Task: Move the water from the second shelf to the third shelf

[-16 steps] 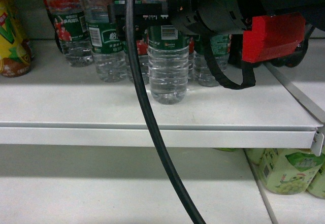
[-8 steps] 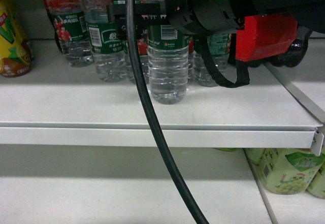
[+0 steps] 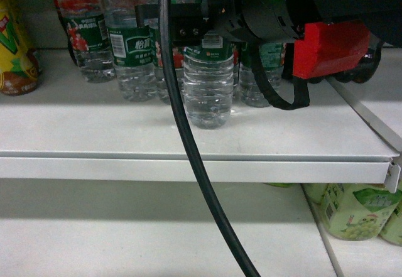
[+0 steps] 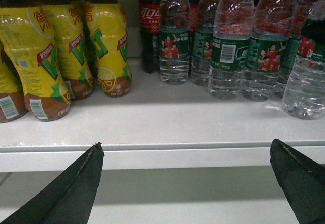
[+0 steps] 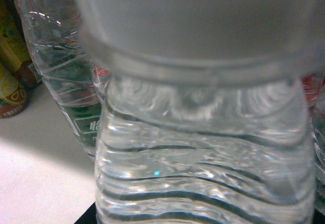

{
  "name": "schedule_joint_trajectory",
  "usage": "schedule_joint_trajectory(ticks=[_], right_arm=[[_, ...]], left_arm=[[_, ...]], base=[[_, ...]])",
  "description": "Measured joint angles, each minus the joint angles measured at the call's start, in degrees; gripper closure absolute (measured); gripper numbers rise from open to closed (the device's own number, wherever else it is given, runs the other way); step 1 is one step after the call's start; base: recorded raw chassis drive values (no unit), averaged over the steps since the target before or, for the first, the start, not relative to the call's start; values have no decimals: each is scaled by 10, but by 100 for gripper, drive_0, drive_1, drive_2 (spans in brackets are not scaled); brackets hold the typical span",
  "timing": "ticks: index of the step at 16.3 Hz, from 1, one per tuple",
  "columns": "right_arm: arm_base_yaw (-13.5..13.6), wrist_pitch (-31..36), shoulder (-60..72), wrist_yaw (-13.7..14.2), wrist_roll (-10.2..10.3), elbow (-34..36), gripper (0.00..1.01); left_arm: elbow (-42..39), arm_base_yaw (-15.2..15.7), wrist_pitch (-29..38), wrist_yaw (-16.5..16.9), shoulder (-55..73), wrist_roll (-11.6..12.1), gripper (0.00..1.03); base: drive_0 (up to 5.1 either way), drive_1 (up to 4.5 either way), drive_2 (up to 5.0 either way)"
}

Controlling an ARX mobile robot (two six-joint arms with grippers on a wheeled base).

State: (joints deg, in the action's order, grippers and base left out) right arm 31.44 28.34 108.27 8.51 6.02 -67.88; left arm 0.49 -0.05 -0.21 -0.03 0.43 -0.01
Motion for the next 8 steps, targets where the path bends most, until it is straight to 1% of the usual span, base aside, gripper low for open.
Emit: schedule_joint_trajectory(ticks=[3, 6, 8], right_arm=[[-3, 3, -19, -9, 0, 23, 56], [-5, 10, -68, -13, 2, 83, 56], [-8, 12, -96, -23, 5, 115, 57]], left_arm=[[0, 0, 0, 0, 0, 0, 5], [0, 0, 0, 0, 0, 0, 5], [0, 0, 0, 0, 0, 0, 5]], base=[[0, 0, 0], [0, 0, 0], [0, 0, 0]])
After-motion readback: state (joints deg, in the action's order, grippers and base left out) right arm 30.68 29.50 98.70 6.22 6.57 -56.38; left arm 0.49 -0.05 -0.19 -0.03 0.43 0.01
